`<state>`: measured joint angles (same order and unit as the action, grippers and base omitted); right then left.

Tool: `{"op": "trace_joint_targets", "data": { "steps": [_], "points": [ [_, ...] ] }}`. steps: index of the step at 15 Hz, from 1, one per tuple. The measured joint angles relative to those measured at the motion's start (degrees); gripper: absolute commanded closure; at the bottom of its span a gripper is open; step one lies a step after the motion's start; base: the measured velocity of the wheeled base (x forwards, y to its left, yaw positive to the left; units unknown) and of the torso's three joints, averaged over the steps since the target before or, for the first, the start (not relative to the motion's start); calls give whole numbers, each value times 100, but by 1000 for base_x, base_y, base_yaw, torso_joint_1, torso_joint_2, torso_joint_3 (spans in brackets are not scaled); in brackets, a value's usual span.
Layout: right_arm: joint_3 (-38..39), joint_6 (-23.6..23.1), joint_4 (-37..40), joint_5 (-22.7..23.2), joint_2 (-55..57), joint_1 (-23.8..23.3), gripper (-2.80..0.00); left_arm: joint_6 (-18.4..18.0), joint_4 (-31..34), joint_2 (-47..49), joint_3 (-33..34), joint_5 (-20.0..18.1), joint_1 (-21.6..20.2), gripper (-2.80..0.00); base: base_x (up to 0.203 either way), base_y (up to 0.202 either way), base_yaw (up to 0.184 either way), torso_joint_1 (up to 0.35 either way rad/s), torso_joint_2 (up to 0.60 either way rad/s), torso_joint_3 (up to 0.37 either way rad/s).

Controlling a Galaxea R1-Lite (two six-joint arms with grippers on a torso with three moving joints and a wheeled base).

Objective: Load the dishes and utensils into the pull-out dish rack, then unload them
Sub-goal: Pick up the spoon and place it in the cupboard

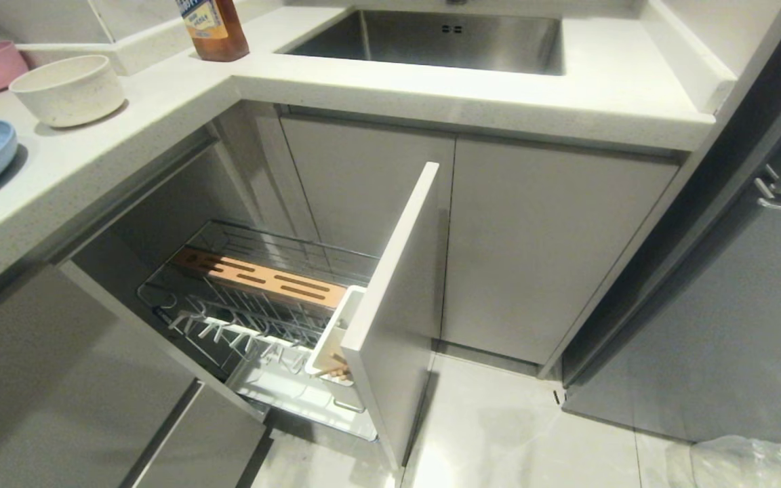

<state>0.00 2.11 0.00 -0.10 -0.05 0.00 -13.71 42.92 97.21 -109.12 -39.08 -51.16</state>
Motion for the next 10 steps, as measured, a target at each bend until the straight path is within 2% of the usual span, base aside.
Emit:
{"op": "trace_joint_targets", "data": {
  "steps": [7, 8, 10],
  "points": [
    [0, 0, 0, 0, 0, 0, 0, 138, -26, -136, -72, 3, -6, 0, 0, 0, 0, 0, 0, 0],
    [0, 0, 0, 0, 0, 0, 0, 291, -97, -254, -83, -2, -7, 0, 0, 0, 0, 0, 0, 0],
    [0, 0, 0, 0, 0, 0, 0, 890, -407, -539, -91, -11, 14, 0, 0, 0, 0, 0, 0, 0]
  ]
}}
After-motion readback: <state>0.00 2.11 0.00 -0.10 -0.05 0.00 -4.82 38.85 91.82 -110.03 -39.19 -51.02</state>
